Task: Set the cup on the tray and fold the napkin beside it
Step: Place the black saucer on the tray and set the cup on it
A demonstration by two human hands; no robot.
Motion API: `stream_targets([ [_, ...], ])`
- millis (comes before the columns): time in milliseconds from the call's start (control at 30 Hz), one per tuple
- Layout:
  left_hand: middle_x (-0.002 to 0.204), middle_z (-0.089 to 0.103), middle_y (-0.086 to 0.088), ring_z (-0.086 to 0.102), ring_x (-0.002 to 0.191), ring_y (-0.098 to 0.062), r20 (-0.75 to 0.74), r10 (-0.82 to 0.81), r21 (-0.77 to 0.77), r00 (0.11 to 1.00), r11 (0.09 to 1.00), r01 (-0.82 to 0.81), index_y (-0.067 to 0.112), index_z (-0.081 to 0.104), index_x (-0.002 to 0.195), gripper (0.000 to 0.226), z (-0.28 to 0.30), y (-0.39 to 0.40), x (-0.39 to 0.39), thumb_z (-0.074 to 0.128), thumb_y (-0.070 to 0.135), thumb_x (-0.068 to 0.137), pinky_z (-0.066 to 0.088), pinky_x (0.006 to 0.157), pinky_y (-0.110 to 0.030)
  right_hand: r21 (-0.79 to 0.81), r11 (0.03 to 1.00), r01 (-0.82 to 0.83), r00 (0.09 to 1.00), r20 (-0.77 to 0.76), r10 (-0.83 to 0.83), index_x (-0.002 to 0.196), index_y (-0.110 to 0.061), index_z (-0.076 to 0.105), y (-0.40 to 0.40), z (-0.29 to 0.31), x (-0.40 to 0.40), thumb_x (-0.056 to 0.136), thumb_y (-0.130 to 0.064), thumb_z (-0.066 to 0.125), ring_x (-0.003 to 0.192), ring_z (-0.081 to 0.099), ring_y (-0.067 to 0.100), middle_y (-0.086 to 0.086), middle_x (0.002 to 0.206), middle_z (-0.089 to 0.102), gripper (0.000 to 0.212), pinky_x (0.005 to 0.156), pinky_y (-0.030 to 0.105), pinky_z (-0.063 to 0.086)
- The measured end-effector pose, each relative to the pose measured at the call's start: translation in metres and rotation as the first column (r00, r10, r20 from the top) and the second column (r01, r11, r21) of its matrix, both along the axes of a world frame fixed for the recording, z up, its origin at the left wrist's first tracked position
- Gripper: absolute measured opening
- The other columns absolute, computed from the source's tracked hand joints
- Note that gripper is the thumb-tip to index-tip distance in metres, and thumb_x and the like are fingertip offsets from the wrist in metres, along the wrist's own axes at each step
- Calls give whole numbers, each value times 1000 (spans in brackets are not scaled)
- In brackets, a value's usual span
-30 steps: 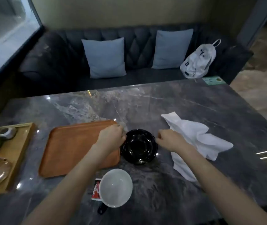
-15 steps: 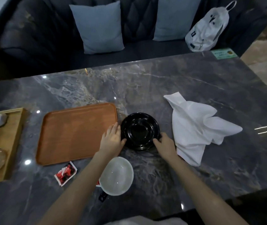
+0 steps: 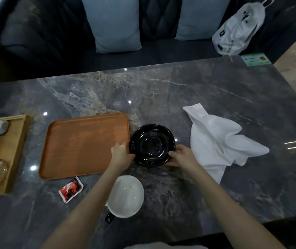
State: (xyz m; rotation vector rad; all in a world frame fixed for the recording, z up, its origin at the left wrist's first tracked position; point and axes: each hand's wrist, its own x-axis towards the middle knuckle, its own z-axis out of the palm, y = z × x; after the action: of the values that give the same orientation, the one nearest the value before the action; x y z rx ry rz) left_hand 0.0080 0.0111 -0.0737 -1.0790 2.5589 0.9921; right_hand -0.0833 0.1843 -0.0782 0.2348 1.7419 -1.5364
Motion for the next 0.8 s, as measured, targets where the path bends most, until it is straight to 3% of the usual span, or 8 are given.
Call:
stream_targets([
  [100,114,65,-17,60,103,-29,-136,271,224,953,945,-238,10,56,123,48,10,-6,3,64,-1,76,44,87,-32,-38,998,-40,999,-20,39,104,2,49,-2,14,-7,90,6,47,50,66,14,12,81,60,14,50,27,59],
  [200,96,65,-20,64,75,-25,-178,550,612,816,712,-346,14,52,119,46,27,-7,11,59,-9,80,55,58,-26,-92,992,-91,995,-47,87,101,3,50,-7,35,-14,91,5,48,52,67,20,16,81,62,11,59,36,59],
  [267,99,64,-22,63,73,-22,-170,652,723,739,592,-356,7,50,120,44,40,-8,17,59,-10,81,55,51,-22,-145,981,-132,989,-83,121,90,0,49,-12,50,-17,91,5,47,49,67,17,15,77,62,6,57,34,59],
  [333,107,63,-23,64,77,-22,-177,709,747,683,549,-376,0,51,123,44,50,-11,25,61,-7,80,55,54,-20,-183,967,-177,980,-124,156,88,-1,50,-19,64,-18,91,6,47,49,67,16,16,75,62,8,52,30,59],
  [567,94,68,-12,68,73,-15,-250,803,788,541,493,-368,3,61,109,28,78,-29,61,61,-4,82,53,54,-15,-254,914,-316,938,-230,260,101,3,52,-59,92,-6,91,5,48,51,66,9,14,79,62,11,52,25,58],
  [667,91,69,-11,69,68,-10,-264,842,801,471,463,-379,1,61,109,28,79,-46,77,60,-5,82,57,61,-19,-259,905,-336,927,-260,270,101,2,52,-84,88,6,91,5,47,53,65,10,11,77,62,12,55,29,60],
  [800,113,63,-16,66,92,-24,-242,871,771,428,440,-460,2,59,118,42,70,-74,103,68,1,77,58,77,-30,-213,910,-356,920,-248,302,100,-2,51,-120,72,30,91,4,49,54,64,9,8,80,63,12,59,31,58],
])
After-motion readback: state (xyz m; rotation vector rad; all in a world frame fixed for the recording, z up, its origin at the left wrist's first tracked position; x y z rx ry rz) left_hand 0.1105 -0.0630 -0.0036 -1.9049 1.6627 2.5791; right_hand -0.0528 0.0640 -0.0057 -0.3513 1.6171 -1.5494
